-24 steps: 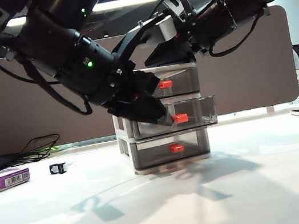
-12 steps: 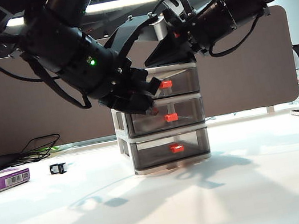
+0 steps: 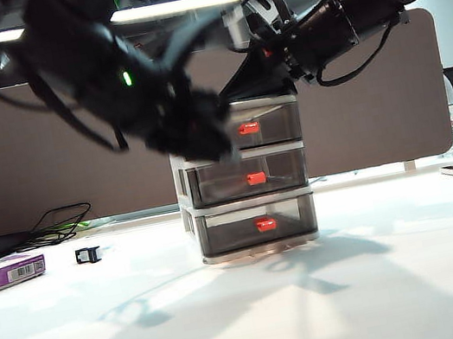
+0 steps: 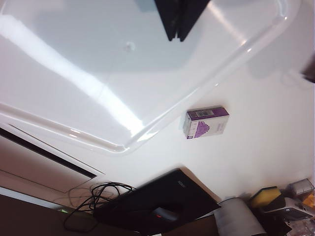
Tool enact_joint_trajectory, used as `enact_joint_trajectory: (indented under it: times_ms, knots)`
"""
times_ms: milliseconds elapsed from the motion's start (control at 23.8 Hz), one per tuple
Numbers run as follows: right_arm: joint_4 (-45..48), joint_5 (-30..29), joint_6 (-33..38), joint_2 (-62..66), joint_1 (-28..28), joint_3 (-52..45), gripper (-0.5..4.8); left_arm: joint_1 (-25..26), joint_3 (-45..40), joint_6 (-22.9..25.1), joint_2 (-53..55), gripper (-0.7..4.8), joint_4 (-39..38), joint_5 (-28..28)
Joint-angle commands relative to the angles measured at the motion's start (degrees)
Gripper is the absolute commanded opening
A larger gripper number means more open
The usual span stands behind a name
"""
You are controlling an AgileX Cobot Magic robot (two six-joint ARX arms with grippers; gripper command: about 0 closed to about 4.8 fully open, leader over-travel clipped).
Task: Open the second layer of the drawer on the table, pick up the earphone case on the table and put it in, and finally close the drawer.
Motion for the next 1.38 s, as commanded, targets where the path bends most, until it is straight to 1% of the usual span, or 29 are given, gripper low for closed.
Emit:
enact_joint_trajectory:
  times_ms: [42,126,210,294,378,419,587,629,713,755,797,923,965,1007,1133,1300,1384]
  knots:
    - [-5.11,-1.22,1.03,0.92,-0.02,-0.92,-0.05,-0.5,0.04,0.2,-6.23,-0.05,-4.2,0.5]
    - [-5.38,-1.42,1.03,0.57,-0.13,-0.92,-0.05,-0.44,-0.04,0.2,-10.6,-0.05,-6.95,-0.15]
    - [-5.33,-1.4,0.96,-0.22,-0.35,-0.94,-0.05,-0.37,-0.61,0.33,-15.63,-0.05,-9.35,-2.78]
    - [-5.05,-1.16,0.72,-1.68,-0.81,-0.92,-0.05,-0.33,-2.62,1.29,-20.81,-0.05,-9.7,-6.27]
    - [-4.92,-1.11,0.7,-3.67,-1.4,-0.92,-0.05,-0.07,-5.35,0.79,-25.75,-0.05,-9.79,-8.94]
    - [-5.55,-0.7,0.7,-5.86,-2.1,-0.92,-0.05,0.0,-8.26,-0.76,-30.18,-0.05,-9.73,-11.06]
    - [-8.52,0.44,0.55,-11.56,-3.48,-0.96,-0.05,-0.02,-14.91,-4.15,-40.15,-0.05,-9.7,-14.86]
    - [-10.01,0.85,-0.02,-13.0,-3.61,-1.01,-0.05,-0.02,-16.76,-5.18,-43.1,-0.05,-9.73,-15.02]
    - [-14.25,2.29,-2.97,-15.96,-3.89,-1.11,-0.05,0.0,-19.63,-7.06,-47.82,-0.05,-9.7,-15.43]
    - [-17.4,3.39,-5.01,-18.38,-4.02,-1.57,-0.05,-0.02,-22.71,-9.33,-52.72,-0.05,-9.27,-16.04]
    - [-17.99,3.8,-5.4,-19.63,-3.98,-2.23,-0.05,-0.02,-23.98,-10.38,-54.75,-0.05,-9.2,-16.57]
    - [-17.03,5.62,-5.25,-24.06,-4.0,-6.23,-0.05,-0.07,-27.8,-13.81,-60.65,-0.05,-8.7,-20.13]
    - [-16.35,9.14,-5.03,-27.54,-3.98,-9.81,-0.05,-0.07,-29.99,-15.39,-64.17,-0.05,-8.68,-24.59]
    - [-15.5,10.25,-4.85,-29.62,-4.0,-12.26,-0.05,-0.07,-31.02,-16.09,-65.88,-0.05,-8.63,-25.97]
    - [-10.38,12.96,-1.55,-35.17,-4.0,-19.65,-0.05,-0.07,-33.07,-16.9,-69.16,-0.05,-8.37,-26.77]
    - [-2.84,14.49,3.32,-41.62,-3.96,-29.44,-0.05,-0.09,-34.99,-16.92,-70.9,-0.05,-8.2,-28.68]
    - [-0.09,15.85,4.61,-44.72,-3.96,-34.34,-0.05,-0.09,-36.2,-16.9,-70.97,-0.05,-6.43,-28.63]
